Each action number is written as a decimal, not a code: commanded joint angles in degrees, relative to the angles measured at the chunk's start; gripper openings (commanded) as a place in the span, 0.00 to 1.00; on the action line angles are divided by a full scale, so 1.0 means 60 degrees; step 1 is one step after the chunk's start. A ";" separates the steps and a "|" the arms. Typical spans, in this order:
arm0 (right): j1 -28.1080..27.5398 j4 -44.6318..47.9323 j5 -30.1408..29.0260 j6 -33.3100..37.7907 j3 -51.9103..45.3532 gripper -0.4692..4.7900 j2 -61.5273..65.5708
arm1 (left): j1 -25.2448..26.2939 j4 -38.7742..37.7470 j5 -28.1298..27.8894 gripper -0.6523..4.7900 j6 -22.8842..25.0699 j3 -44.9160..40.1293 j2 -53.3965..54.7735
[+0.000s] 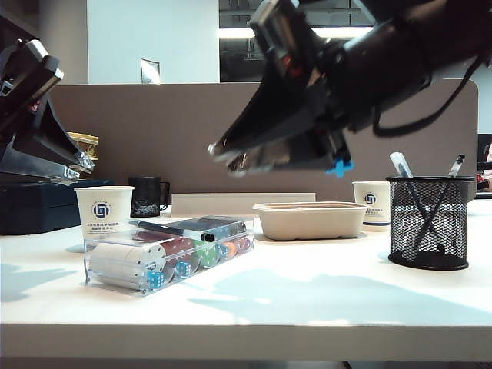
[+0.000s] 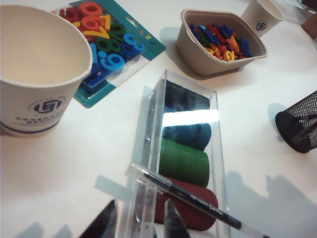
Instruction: Pick up one pen and put it in the pen container.
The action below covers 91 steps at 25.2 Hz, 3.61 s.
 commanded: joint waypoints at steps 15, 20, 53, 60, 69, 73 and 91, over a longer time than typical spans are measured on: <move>0.0510 -0.1180 0.2102 -0.2109 0.1457 0.38 0.0827 | 0.0007 -0.0029 -0.0149 0.34 -0.0036 0.0444 0.0597; 0.0554 -0.2131 0.2721 -0.2809 0.2233 0.38 0.1162 | 0.0007 -0.0226 -0.0084 0.34 -0.0033 0.1020 0.0936; 0.1625 -0.3745 0.3978 -0.3475 0.4073 0.38 0.2714 | 0.0007 -0.0226 -0.0131 0.34 -0.0033 0.1206 0.1519; 0.1625 -0.4167 0.4156 -0.3475 0.4226 0.38 0.2809 | 0.0007 -0.0226 -0.0106 0.34 -0.0033 0.1206 0.1519; 0.1625 -0.4167 0.4153 -0.3468 0.4226 0.38 0.2980 | 0.0007 -0.0226 -0.0106 0.34 -0.0033 0.1206 0.1519; 0.1625 -0.4182 0.4153 -0.3468 0.4226 0.38 0.3169 | 0.0007 -0.0229 -0.0106 0.34 -0.0033 0.1206 0.1519; 0.1639 -0.4160 0.4160 -0.3461 0.4226 0.34 0.3406 | 0.0007 -0.0229 -0.0102 0.34 -0.0033 0.1206 0.1519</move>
